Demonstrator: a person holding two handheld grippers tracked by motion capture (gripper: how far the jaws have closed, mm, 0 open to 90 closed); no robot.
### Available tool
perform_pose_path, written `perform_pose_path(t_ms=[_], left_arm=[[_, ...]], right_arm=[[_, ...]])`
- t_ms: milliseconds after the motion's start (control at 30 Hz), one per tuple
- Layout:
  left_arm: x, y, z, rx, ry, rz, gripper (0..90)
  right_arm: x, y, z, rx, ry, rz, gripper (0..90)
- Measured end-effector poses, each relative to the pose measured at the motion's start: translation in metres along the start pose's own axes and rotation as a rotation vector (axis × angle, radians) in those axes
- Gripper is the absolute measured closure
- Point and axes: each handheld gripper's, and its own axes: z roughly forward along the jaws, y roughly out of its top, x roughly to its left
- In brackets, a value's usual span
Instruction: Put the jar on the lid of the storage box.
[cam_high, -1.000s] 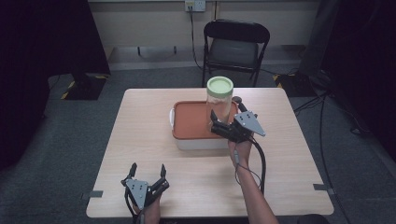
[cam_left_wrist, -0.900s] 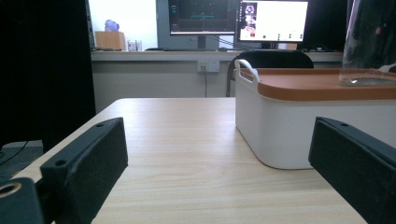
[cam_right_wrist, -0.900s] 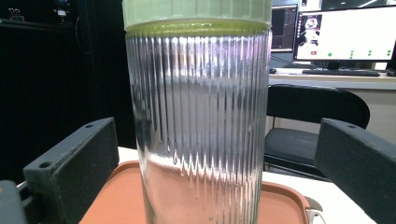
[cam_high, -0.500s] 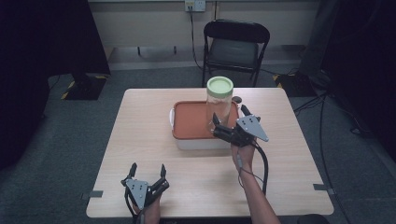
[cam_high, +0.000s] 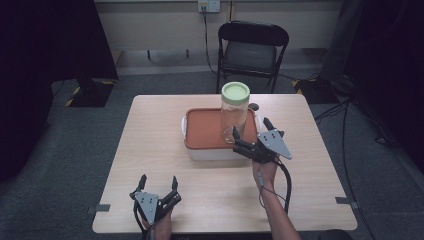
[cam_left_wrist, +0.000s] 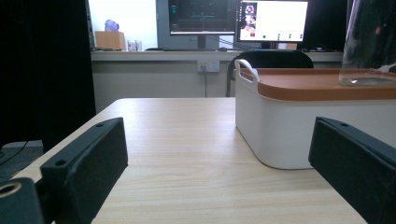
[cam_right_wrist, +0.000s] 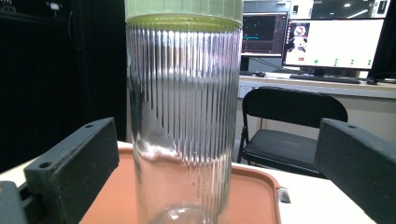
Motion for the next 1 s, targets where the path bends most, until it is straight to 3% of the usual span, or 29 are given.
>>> perform_pose_path(t_ms=[533,700,1000], left_arm=[[0.0,0.0,0.0,0.0,0.0,0.0,4.2],[0.0,0.0,0.0,0.0,0.0,0.0,4.2],[0.0,0.0,0.0,0.0,0.001,-0.001,4.2]], right_arm=[[-0.001,-0.002,-0.016,0.029,-0.017,-0.073,0.0],[-0.002,-0.004,-0.022,0.019,-0.037,-0.07,0.0],[-0.007,-0.007,-0.037,-0.004,-0.028,-0.041,0.0]])
